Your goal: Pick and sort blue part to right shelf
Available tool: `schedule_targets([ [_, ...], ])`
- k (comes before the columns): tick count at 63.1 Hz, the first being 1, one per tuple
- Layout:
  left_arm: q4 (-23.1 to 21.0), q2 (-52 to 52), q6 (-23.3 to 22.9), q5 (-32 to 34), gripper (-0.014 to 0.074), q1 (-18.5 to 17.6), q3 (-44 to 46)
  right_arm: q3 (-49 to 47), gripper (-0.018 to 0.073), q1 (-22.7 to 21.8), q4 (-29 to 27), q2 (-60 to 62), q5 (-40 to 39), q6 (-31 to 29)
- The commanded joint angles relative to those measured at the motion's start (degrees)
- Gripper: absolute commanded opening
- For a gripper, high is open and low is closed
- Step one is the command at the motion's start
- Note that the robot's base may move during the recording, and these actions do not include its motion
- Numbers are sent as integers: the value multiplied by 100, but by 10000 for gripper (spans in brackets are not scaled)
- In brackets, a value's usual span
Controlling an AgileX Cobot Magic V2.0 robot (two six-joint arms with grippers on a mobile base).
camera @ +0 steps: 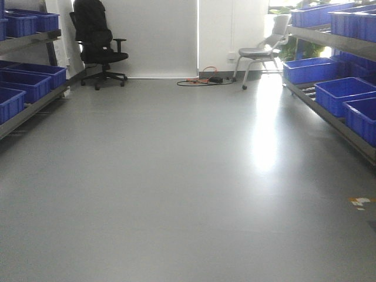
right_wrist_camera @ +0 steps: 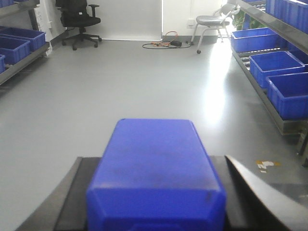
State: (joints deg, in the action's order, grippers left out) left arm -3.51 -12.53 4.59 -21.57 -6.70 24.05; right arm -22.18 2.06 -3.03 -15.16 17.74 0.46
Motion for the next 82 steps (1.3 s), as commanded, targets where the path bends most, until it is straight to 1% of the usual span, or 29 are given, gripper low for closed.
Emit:
schedule_targets([
  [1, -30, -52, -35, 533, 386, 3, 168, -182, 393, -41, -6, -48, -543, -46],
  [82, -30, -52, -35, 533, 386, 3, 168, -182, 393, -41, -6, -48, -543, -46],
])
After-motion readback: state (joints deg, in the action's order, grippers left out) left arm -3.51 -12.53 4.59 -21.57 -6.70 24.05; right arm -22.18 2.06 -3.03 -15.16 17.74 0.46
